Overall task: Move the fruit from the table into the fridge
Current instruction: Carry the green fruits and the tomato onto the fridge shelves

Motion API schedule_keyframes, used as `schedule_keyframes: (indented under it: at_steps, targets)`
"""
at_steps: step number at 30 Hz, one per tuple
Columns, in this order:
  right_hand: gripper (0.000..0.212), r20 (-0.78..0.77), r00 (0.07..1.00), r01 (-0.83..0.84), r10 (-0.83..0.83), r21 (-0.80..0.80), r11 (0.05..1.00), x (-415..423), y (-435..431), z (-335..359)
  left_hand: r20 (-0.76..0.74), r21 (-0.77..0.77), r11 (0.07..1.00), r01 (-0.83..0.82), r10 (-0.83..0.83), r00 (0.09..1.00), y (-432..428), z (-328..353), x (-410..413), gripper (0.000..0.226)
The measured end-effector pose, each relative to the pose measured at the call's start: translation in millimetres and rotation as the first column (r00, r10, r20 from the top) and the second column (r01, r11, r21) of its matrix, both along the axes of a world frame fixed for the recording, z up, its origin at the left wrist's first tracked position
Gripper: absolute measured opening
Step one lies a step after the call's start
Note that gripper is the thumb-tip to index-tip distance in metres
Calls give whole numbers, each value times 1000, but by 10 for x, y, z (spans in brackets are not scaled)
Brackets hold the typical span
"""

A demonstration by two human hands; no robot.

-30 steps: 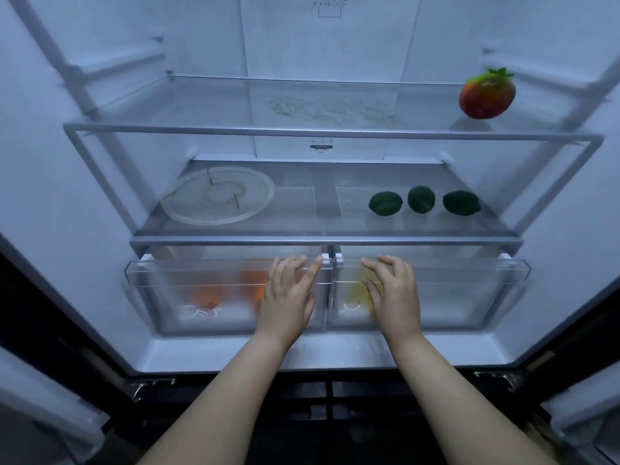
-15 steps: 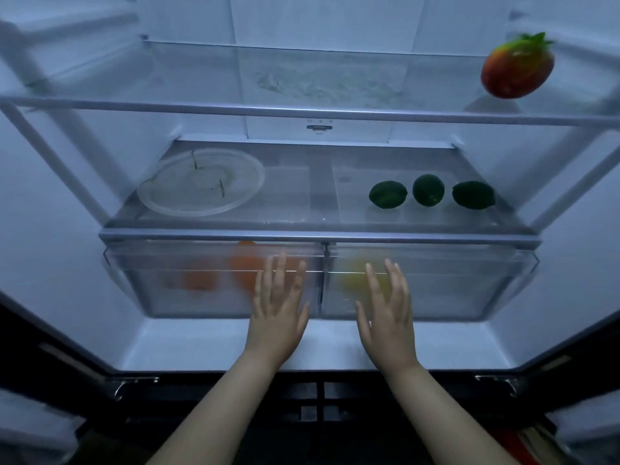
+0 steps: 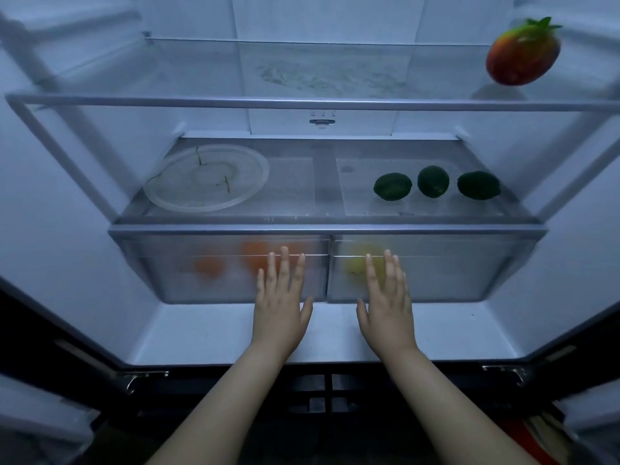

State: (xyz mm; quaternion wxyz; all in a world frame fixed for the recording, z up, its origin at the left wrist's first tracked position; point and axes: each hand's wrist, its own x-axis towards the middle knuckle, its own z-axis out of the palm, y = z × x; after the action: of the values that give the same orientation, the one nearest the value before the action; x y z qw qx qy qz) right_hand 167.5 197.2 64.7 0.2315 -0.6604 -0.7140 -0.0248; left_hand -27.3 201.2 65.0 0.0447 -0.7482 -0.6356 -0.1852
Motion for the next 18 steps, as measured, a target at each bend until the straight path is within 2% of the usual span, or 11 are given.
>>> schedule_keyframes:
  at_steps: [9,18]
  targets:
    - [87,61,998,17,-14,-46,999,13,55,43,-22,-48,999,-9,8,1000,13,37,-27,85]
    - [80,5,997,-75,76,-79,994,81,-29,231,-31,-179,982,-56,51,998,-187,401,-16,70]
